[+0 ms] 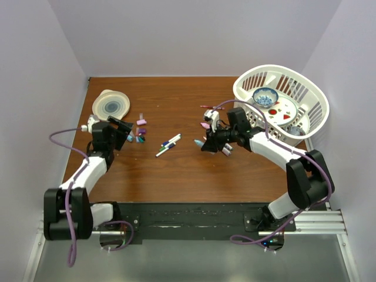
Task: Open the pen caps
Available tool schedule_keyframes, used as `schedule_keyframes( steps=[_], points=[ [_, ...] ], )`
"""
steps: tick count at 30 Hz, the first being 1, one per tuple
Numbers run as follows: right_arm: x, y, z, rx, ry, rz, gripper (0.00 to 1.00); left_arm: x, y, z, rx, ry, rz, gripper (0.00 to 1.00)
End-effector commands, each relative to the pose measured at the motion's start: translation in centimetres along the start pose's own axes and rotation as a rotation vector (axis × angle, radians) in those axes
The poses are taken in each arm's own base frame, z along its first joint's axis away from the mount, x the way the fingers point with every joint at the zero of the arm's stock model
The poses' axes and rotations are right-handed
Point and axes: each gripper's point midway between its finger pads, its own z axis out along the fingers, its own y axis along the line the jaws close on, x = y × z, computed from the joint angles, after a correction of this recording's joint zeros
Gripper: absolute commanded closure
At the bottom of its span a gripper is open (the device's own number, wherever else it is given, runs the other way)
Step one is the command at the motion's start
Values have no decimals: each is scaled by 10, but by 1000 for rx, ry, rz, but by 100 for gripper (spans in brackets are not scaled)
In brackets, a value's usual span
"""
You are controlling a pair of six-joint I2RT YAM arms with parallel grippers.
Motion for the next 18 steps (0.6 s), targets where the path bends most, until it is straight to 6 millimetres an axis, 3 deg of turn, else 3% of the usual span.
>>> schedule_keyframes(
  steps=[1, 5, 6, 7, 8, 10, 11, 14, 18],
  points=[
    [-25, -63, -36, 336, -13, -66, 100, -18, -63, -33, 241, -8, 209, 14],
    [-20, -108, -59, 504, 73, -82, 100, -11, -108, -69, 456, 54, 459, 9],
    [-17, -115, -62, 516, 94, -81, 100, -10, -112, -74, 480, 65, 511, 8],
    [-2, -122, -65, 517, 149, -56, 100, -10, -111, -77, 494, 60, 608, 7],
    [-5, -127, -68, 519, 172, -90, 100, -6, -110, -84, 494, 98, 658, 5],
    [9, -131, -72, 502, 236, -72, 97, -5, -105, -87, 477, 84, 768, 4],
    [11, -135, -70, 487, 261, -87, 96, 6, -107, -93, 500, 79, 805, 4],
    [25, -137, -64, 439, 323, -63, 95, 18, -99, -94, 517, 71, 845, 4],
    [41, -147, -60, 410, 367, -7, 95, 17, -98, -96, 500, 65, 872, 4]
  ],
)
